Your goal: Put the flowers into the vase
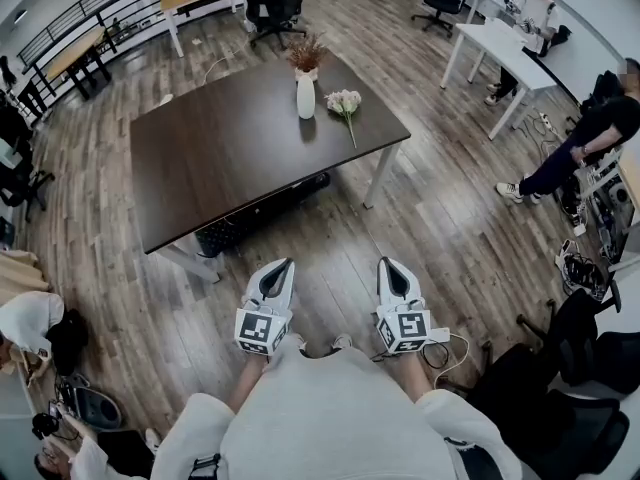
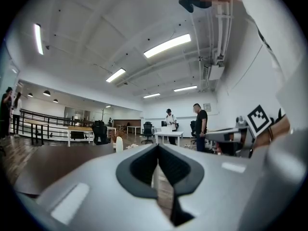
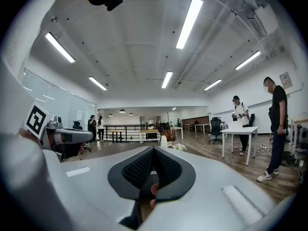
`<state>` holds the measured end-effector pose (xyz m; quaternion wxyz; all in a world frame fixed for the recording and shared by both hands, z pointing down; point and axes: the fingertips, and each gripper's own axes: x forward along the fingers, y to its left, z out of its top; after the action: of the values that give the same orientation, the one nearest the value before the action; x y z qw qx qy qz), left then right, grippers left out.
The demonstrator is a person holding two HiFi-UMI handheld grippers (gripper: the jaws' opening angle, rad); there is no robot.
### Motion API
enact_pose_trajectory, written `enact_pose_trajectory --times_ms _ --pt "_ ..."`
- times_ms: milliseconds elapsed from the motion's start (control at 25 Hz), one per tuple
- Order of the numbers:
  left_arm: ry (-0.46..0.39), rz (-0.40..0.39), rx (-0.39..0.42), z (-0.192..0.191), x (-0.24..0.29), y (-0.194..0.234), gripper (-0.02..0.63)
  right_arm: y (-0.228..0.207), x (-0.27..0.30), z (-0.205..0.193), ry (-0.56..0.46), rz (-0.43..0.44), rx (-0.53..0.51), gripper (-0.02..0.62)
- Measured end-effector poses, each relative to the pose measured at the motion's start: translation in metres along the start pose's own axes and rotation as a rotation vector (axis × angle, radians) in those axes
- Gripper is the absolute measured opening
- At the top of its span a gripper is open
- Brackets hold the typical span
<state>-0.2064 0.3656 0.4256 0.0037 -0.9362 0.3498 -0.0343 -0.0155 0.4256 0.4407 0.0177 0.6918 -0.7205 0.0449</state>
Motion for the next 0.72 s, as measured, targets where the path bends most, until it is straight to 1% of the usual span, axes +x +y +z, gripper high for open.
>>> enact_pose_trajectory --times_ms 200,400,560,720 --pt "0.009 0.003 0.006 0.000 0.005 0.000 0.010 0.003 0.004 0.004 -0.020 0.029 0.016 -0.003" --pt "0.020 0.019 0.031 -0.001 0.021 -0.004 0.011 -0.010 0.018 0.002 -0.006 0.024 -0.033 -0.003" --pt "0.028 0.029 0.058 0.000 0.041 -0.018 0.011 -0.027 0.022 0.002 -0.014 0.047 -0.089 -0.003" --pt "0.029 0.044 0.067 0.001 0.057 -0.035 0.011 -0.048 0.019 0.001 -0.022 0.073 -0.053 -0.003"
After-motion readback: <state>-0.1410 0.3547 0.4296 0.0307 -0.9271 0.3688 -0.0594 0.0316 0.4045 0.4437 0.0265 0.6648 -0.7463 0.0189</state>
